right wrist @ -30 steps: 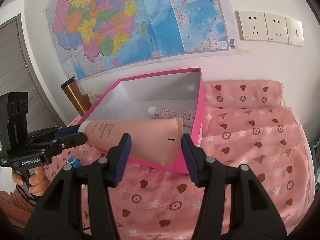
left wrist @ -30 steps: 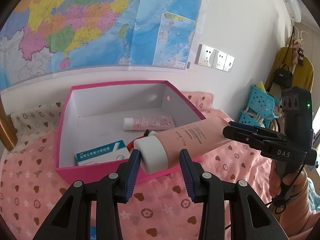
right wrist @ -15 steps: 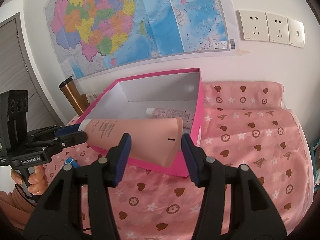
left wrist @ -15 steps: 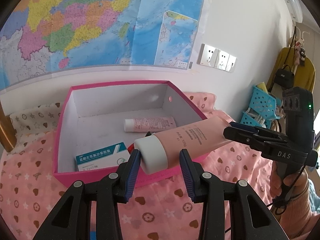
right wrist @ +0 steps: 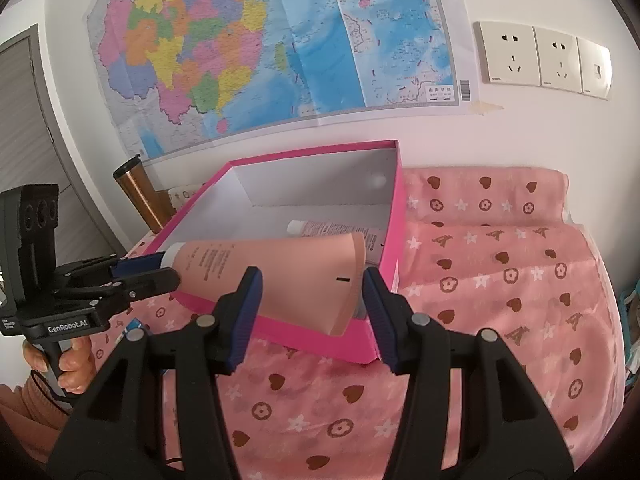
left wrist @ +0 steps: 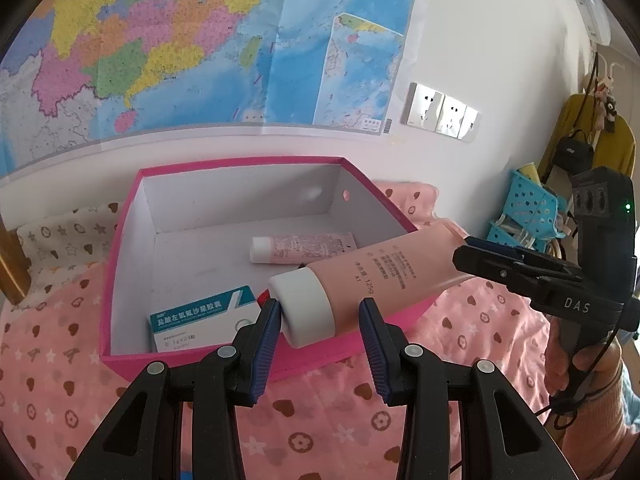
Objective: Organize rigid objects
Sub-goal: 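Lower the large pink tube into the pink box and open the grippers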
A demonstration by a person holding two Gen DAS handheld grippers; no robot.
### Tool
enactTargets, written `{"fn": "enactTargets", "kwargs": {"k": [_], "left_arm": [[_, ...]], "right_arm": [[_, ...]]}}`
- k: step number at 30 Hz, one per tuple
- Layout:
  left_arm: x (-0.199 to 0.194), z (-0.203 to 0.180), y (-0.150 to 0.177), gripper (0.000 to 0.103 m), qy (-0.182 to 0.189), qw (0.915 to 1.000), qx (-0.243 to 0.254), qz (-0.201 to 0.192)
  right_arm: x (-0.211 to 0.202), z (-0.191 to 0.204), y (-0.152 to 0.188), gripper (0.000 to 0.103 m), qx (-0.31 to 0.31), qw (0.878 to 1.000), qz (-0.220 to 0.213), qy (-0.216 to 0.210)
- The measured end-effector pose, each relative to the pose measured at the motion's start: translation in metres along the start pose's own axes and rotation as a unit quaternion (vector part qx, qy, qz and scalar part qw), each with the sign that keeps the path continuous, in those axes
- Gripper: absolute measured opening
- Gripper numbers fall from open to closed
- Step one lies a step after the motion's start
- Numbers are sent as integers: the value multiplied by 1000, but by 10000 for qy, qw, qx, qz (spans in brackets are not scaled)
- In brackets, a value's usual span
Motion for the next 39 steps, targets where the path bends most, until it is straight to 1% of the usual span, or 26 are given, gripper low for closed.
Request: {"fn": "enactTargets", "kwargs": {"k": [23, 39], "left_arm": [[15, 12, -7, 40, -37, 9999, -108, 66], [31, 22, -8, 40, -30, 9994, -253, 219]], "right_arm": [[17, -3, -4, 55, 2, 10000, 77, 54], [31, -5, -3, 55, -53, 9996, 239, 135]]}}
Point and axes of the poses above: each gripper's, at about its wrist camera, not at the fingertips, and x roughly the way its jaws point, z to its left, y to its underside, the point moved 7 cm from there along x, roughly the way its jaws point, and after that the axes turned 1 degree about -x, right-handed, at the moved point
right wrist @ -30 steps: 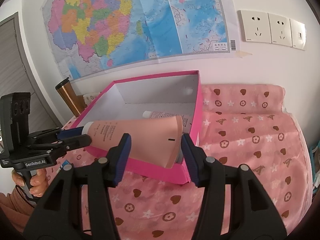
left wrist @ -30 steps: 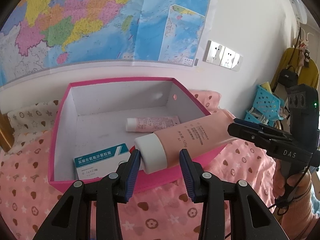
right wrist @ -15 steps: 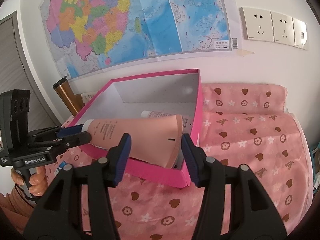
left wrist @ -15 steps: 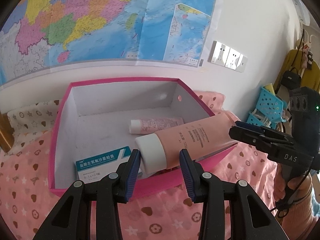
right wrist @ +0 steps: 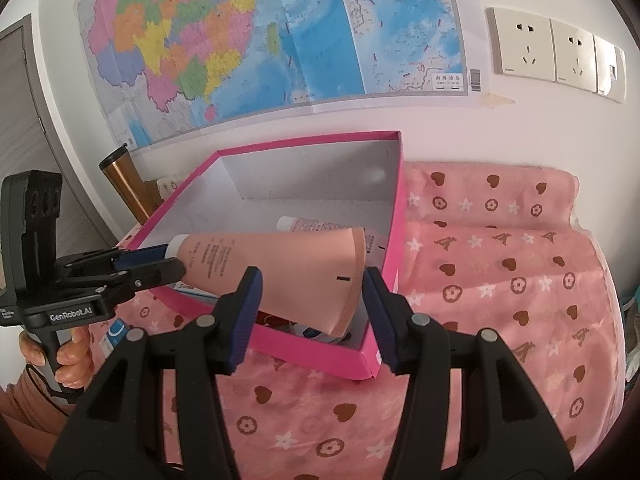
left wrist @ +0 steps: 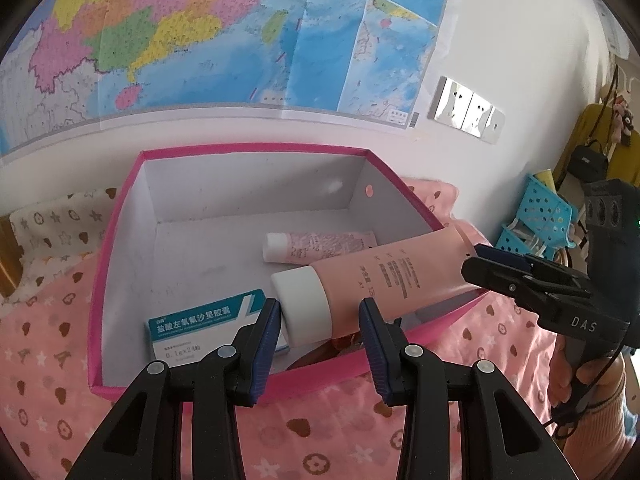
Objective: Organize rigid objects
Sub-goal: 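Lower the large pink tube into the pink box and open the grippers, then move both grippers to the blue-and-white medicine box on the bedspread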
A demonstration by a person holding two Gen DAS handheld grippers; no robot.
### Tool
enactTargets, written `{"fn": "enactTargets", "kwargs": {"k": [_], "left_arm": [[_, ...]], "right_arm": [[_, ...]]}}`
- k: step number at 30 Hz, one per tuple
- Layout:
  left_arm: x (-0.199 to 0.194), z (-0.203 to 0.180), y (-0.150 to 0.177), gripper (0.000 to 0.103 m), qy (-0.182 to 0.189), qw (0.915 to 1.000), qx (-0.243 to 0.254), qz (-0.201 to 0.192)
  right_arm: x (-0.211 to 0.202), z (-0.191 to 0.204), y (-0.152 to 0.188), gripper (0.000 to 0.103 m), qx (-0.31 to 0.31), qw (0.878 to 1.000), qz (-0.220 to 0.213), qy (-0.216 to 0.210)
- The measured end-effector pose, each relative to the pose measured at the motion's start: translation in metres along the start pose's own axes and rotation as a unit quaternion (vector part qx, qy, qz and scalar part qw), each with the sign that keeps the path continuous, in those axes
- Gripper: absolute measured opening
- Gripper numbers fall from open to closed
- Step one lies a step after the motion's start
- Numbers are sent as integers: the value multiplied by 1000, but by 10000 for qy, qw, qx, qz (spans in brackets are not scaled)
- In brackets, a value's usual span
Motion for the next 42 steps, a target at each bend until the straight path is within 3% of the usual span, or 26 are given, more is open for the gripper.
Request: {"fn": "enactTargets", "kwargs": {"k": [17, 25, 34, 42], "left_arm": [[20, 8, 0, 40, -27, 9997, -34, 239], [23, 1, 0, 40, 17, 9996, 149, 245], [-5, 7, 3, 43, 10, 9998, 200, -93], [-62, 30, 17, 57, -373, 9976, 188, -553]], "right_arm": [[9, 2, -1, 55, -100, 9996, 93, 234], [-6, 7, -8, 55, -75, 9993, -226, 286], [-12, 11, 0, 56, -38, 9996, -212, 199], [-18, 36, 17, 56, -199, 9994, -161, -221]]}}
Point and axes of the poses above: each gripper's, at about its wrist camera, not at the fingertips, and x roughly the way its jaws point, z to its left, y to its underside, the point moved 7 cm from there along x, roughly the way its jaws point, and after that the axes turned 1 degree about -x, right-handed, at the moved point
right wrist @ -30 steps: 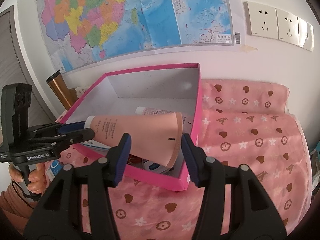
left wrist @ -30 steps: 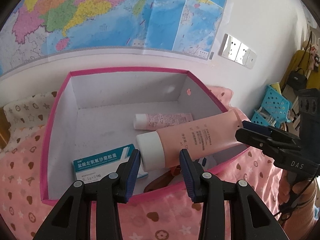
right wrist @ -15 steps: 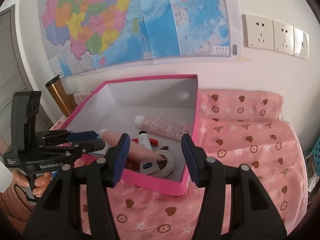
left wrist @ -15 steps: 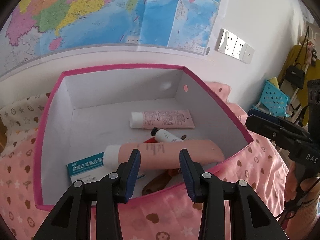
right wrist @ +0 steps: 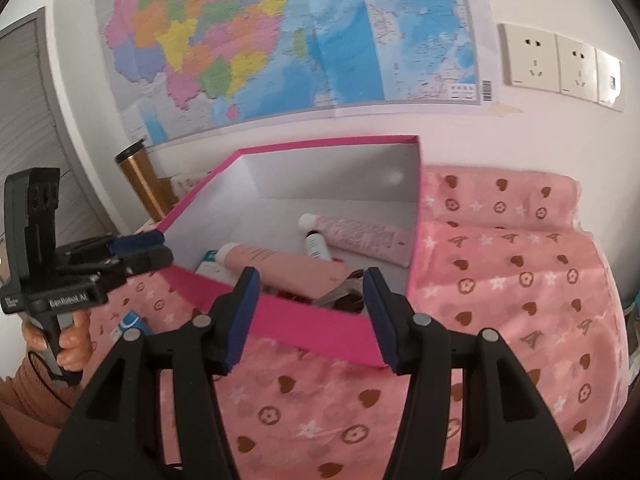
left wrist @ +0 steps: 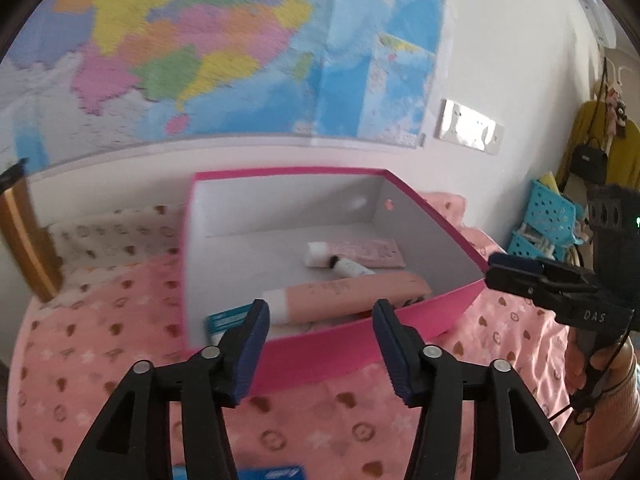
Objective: Organize rigid objects
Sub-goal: 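Move both grippers to the blue-and-white medicine box on the bedspread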
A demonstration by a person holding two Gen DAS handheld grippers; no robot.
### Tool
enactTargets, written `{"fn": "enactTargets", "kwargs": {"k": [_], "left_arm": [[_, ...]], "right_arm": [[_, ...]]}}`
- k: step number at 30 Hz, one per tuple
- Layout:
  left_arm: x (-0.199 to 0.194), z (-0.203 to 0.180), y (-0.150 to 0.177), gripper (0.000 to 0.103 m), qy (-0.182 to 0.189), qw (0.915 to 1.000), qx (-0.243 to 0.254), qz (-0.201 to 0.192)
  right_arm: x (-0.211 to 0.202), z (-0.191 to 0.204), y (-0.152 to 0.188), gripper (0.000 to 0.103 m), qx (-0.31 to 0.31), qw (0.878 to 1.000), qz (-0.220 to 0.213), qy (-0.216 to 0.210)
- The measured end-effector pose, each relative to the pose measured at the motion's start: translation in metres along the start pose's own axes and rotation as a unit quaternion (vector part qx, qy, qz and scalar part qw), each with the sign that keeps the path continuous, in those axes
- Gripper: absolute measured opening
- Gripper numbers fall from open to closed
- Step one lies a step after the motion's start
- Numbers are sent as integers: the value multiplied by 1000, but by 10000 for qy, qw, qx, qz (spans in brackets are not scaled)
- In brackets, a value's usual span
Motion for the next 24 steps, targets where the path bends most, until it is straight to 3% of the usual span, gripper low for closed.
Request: {"fn": "enactTargets", "kwargs": {"k": [4, 15, 19, 24], "left_arm": [[-20, 26, 12, 59, -349, 9992, -162, -53], [-39, 81, 80, 59, -1056, 9906, -726, 477], [-39, 93, 100, 59, -1063, 9878, -937, 653], [-30, 103, 121, 59, -805, 9848, -1226, 926]], "right_arm": [[2, 21, 12, 56, -128, 9995, 100, -282], [34, 79, 57, 56, -264, 9912, 731, -1070], [53, 101, 75, 56, -264, 9852, 1032, -1345], [70, 120, 88, 56, -165, 9784, 1266, -1624]]}}
Point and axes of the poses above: each gripper's, at about its wrist camera, not at the fingertips, and x roughly the way its jaws point, z to its left, y to its underside, the point moved 7 cm from there along x, roughly the way its jaws point, and after that the axes turned 1 degree about -x, right-handed, at the moved point
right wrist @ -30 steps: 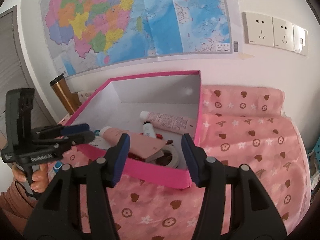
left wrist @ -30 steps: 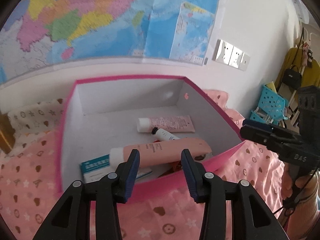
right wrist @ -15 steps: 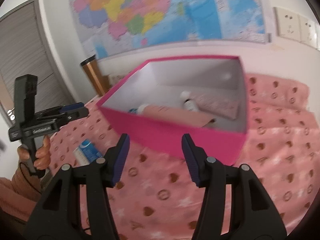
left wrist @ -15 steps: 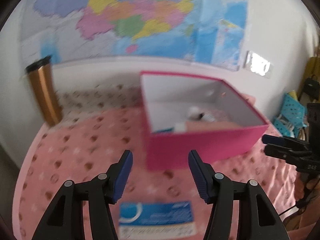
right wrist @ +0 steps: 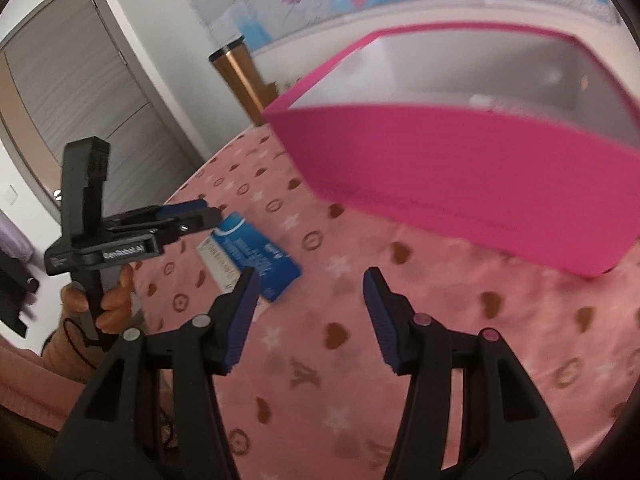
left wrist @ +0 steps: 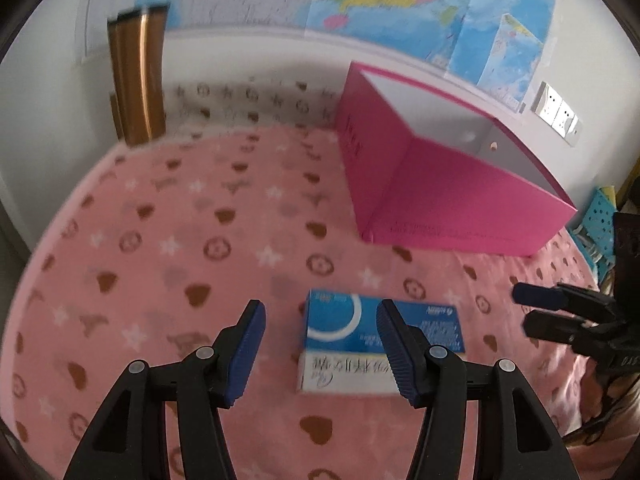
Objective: Organize rigid objects
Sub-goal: 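Move both grippers to the blue-and-white medicine box on the bedspread, then close the grippers on the blue medicine box and lift it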
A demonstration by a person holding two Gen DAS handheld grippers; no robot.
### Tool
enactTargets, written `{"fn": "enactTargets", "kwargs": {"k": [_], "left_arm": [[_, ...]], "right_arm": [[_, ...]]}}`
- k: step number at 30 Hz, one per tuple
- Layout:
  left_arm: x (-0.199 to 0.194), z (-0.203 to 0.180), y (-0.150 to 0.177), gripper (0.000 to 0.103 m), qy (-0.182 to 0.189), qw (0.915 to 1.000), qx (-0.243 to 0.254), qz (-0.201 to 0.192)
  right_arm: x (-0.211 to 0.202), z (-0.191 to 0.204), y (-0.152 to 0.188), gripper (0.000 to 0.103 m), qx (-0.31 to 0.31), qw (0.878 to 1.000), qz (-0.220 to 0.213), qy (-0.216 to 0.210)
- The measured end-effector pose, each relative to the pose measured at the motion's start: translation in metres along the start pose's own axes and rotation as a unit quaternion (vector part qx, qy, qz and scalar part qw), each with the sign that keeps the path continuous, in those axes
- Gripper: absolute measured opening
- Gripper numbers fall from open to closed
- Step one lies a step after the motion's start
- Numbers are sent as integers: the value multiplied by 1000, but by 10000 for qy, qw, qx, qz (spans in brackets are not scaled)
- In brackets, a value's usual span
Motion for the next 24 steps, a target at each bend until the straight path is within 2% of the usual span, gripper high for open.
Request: {"fn": "enactTargets", "kwargs": {"k": [7, 18, 24], "left_arm": [[4, -11, 16, 58, 380, 9990, 96, 201], [5, -67, 33, 57, 1042, 9923, 536, 406], [11, -82, 34, 52, 898, 9929, 638, 448]], "right_arm": [[28, 16, 8, 56, -23, 9994, 292, -199], [15, -11, 15, 56, 326, 9992, 220, 35], [7, -25, 22, 56, 498, 9985, 171, 154]]}}
Point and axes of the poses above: each gripper's, at about its wrist camera, not at the fingertips, and x roughly the way its jaws point, z to its left, y to its underside, the point moved 7 cm from there along x, roughly the way its jaws point, and after that the axes turned 1 degree about -x, right-handed, at the moved point
